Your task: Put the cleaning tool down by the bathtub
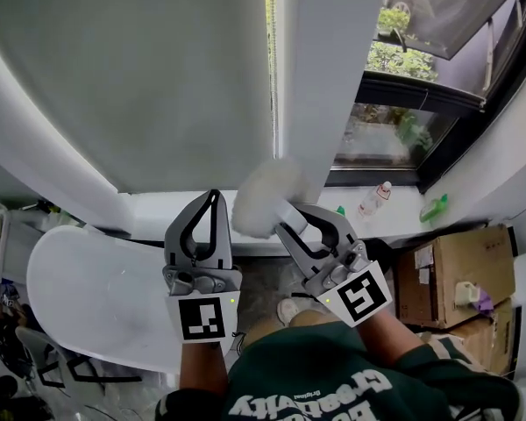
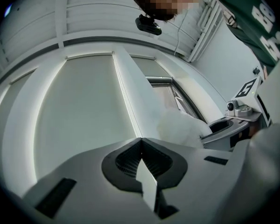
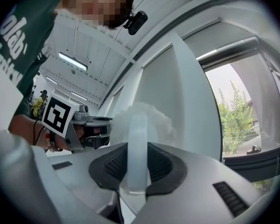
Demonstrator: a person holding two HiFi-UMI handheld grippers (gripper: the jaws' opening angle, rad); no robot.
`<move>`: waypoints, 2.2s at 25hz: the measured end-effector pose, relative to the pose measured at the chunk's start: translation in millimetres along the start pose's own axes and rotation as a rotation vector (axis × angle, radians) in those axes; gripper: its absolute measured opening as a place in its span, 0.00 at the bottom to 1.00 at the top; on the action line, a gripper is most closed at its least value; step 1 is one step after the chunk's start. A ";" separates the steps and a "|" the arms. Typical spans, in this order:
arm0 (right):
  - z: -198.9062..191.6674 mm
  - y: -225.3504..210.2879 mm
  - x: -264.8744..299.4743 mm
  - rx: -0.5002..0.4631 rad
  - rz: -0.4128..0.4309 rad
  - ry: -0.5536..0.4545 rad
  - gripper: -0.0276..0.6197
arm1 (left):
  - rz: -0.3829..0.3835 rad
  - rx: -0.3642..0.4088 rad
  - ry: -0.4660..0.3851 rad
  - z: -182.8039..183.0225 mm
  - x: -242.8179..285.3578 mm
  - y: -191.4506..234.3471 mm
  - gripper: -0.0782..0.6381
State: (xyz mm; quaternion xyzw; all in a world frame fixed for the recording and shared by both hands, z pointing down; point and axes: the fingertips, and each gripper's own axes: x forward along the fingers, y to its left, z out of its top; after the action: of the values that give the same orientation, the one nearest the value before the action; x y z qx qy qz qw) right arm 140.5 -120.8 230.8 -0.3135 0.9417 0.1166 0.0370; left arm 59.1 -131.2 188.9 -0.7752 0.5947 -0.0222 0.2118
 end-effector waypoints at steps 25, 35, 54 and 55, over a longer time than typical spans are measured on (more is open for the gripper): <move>-8.7 23.3 54.0 0.048 0.285 -0.075 0.18 | 0.222 0.062 0.153 -27.3 -25.3 44.2 0.12; -25.5 32.7 68.2 0.085 0.337 -0.057 0.18 | 0.250 0.074 0.215 -42.5 -27.7 54.4 0.12; -70.4 24.9 85.1 0.227 0.354 -0.026 0.18 | 0.278 0.118 0.327 -73.8 -17.3 57.4 0.12; -71.6 24.7 86.1 0.233 0.347 -0.024 0.18 | 0.280 0.116 0.328 -75.2 -17.7 59.4 0.12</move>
State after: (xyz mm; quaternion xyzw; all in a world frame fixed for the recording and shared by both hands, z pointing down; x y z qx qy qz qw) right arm 57.0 -169.2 292.8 -0.1387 0.9882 0.0155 0.0637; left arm -21.9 -149.5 240.1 -0.6578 0.7207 -0.1522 0.1575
